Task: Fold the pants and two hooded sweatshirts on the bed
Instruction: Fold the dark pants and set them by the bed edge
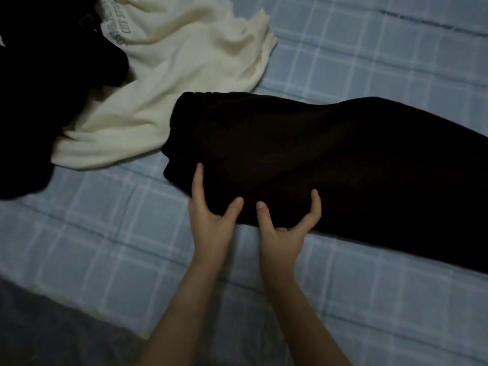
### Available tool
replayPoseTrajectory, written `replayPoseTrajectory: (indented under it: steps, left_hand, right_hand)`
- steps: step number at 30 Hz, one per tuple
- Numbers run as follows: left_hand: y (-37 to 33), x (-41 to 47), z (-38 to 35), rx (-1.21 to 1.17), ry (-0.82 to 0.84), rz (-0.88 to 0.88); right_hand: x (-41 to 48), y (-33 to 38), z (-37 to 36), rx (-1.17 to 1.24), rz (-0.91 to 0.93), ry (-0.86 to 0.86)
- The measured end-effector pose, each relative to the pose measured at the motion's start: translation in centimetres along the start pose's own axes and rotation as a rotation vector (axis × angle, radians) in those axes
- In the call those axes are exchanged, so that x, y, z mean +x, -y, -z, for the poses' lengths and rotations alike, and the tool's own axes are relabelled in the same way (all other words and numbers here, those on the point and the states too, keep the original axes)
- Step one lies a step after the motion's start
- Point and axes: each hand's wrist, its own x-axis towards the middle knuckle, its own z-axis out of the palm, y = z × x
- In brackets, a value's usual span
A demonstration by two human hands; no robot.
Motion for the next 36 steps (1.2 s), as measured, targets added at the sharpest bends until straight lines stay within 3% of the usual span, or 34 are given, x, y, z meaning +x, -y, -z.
replayPoseTrajectory:
  steps: [6,8,10,13,16,19,22,25,28,31,34,36]
  left_hand:
    - [-1.2,-0.5,0.4,0.251,-0.054,0.038]
    - [-2.8,-2.0,-0.1,0.593,-0.188,0.035]
    - [-5.1,-4.0,-2.1,0.775,-0.222,-0.223]
    - [-7.8,-6.8,-8.4,0.712,0.070,-0.612]
    - [-9.4,-9.1,-16.7,0.736,0.411,-0.800]
    - [-8.9,-10.8,-23.7,0.867,0.612,-0.903]
    - [-6.6,-10.7,-26.2,1.067,0.693,-0.896]
    - [-5.2,-10.5,-26.9,1.108,0.686,-0.881]
    - [-5.5,-10.7,-26.9,1.125,0.686,-0.884]
    - [-6.4,-11.4,-27.2,1.095,0.666,-0.847]
    - [-7.5,-13.8,-29.4,1.036,0.725,-0.907]
    - [-8.0,-16.1,-32.1,1.003,0.777,-0.970]
  right_hand:
    - [1.2,2.4,7.2,-0.119,-0.144,0.432]
    - [1.9,3.7,11.2,-0.260,-0.151,0.438]
    - [3.2,5.3,15.4,-0.359,-0.013,0.333]
    - [6.9,7.6,21.5,-0.610,0.414,0.072]
    - [12.5,8.3,27.4,-0.937,0.719,-0.051]
    - [17.4,7.6,32.6,-1.267,0.647,-0.060]
    - [19.5,5.7,34.4,-1.424,0.498,0.089]
    - [20.3,4.7,35.1,-1.385,0.511,0.142]
    - [20.1,5.3,36.7,-1.145,0.563,0.163]
    - [18.9,5.7,40.5,-0.872,0.582,-0.015]
    - [18.6,6.3,44.2,-0.665,0.368,-0.247]
    - [19.5,6.9,45.8,-0.435,0.136,-0.248]
